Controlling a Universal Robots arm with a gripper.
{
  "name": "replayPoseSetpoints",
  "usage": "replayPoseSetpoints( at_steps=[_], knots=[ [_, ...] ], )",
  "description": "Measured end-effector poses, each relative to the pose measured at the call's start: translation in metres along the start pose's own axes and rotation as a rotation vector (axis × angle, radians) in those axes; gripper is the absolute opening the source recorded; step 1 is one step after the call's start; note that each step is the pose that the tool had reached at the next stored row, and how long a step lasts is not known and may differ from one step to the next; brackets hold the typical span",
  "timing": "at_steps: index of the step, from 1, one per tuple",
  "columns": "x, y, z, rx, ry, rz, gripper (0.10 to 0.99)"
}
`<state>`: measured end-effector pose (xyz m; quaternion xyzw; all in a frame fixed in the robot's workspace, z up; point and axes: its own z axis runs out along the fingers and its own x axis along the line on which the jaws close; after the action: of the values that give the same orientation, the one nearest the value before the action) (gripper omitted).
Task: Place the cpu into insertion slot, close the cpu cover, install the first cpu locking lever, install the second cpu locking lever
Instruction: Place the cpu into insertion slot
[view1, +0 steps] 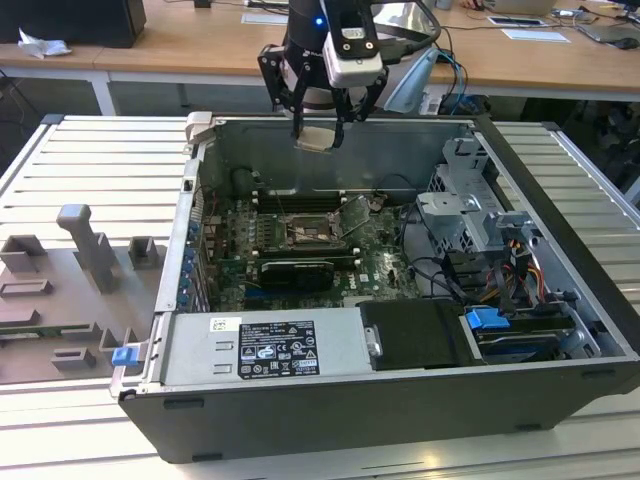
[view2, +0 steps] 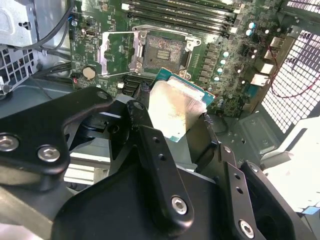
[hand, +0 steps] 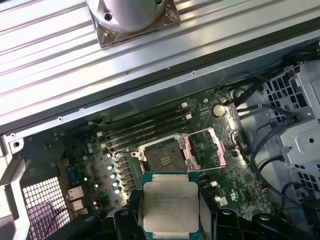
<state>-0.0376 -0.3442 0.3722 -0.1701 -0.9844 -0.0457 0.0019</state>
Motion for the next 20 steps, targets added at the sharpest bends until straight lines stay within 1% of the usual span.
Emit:
replayPoseSetpoints(
  at_steps=[20],
  knots=[
    [0.0000, 0.0000, 0.0001, -0.001, -0.0062, 0.070, 0.537]
  ],
)
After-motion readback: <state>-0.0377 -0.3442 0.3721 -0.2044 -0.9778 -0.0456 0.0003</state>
